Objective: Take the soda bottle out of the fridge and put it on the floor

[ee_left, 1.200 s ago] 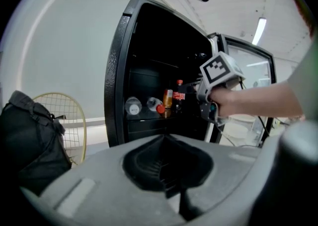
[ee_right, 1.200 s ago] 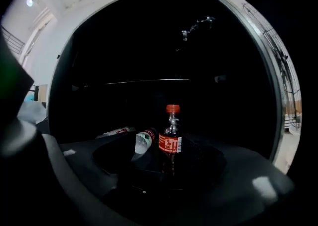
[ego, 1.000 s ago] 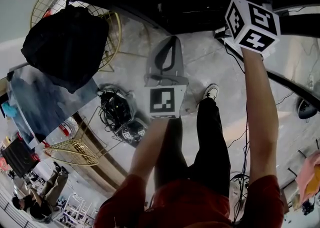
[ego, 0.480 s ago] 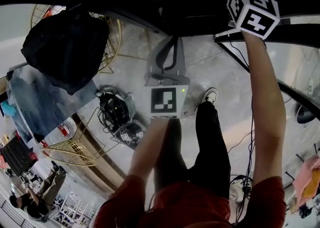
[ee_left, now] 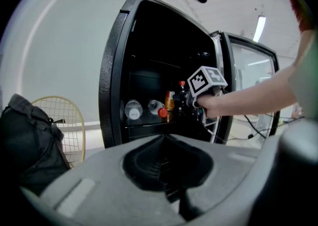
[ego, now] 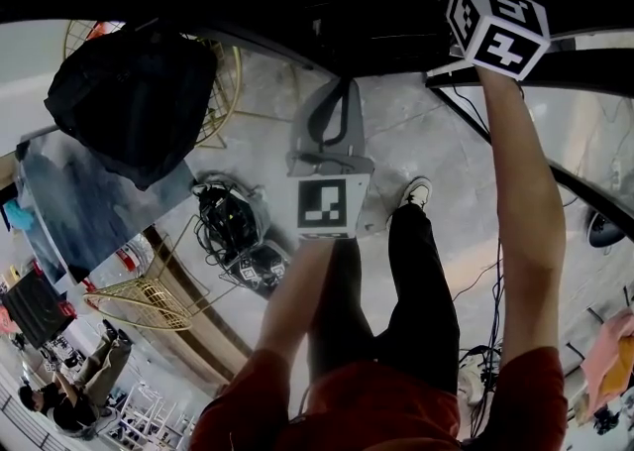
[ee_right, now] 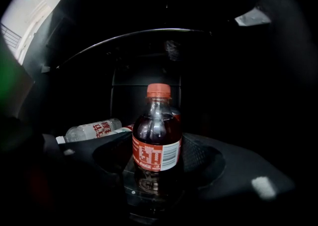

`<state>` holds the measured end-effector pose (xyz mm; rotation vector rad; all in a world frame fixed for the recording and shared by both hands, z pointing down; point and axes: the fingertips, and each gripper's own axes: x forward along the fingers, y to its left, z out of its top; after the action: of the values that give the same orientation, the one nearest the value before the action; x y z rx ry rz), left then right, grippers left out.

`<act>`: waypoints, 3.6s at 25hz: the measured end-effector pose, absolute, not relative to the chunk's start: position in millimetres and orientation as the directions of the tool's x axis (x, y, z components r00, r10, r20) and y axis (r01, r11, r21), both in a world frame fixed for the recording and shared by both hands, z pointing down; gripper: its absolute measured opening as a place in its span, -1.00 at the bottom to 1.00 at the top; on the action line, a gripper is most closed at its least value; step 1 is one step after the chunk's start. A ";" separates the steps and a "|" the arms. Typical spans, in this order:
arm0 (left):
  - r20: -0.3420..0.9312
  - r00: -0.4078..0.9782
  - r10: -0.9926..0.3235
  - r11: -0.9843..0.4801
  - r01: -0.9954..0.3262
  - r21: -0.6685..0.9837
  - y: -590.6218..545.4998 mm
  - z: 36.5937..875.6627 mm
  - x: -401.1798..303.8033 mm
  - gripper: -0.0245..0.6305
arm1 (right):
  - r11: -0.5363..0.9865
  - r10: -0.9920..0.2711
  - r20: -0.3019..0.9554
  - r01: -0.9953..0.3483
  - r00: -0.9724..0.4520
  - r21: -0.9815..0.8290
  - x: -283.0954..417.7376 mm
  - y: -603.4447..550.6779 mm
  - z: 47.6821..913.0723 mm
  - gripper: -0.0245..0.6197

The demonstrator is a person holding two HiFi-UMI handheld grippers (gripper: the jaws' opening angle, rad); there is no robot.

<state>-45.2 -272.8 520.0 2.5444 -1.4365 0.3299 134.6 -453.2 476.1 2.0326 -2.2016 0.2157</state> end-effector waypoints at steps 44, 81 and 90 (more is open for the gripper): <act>0.330 0.425 -0.843 -0.458 -0.888 -0.027 -235.6 508.5 -56.4 -0.93 | 0.218 -0.923 0.304 -0.971 -0.236 -0.093 93.1 -213.1 503.6 -0.01; 0.469 0.180 -0.865 -0.187 -0.982 0.032 7.8 652.8 -183.7 -0.93 | 0.538 -0.678 0.480 -0.821 -0.557 -0.192 -49.5 -13.6 686.6 -0.01; 0.488 0.199 -0.850 -0.209 -0.977 0.035 23.1 811.1 -172.3 -0.93 | 0.657 -0.583 0.467 -0.724 -0.664 -0.209 -60.4 -2.6 824.5 -0.01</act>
<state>-172.3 23.1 811.1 2.1427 -1.7174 0.5271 -60.4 -2.6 824.5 1.0341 -2.5157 0.5427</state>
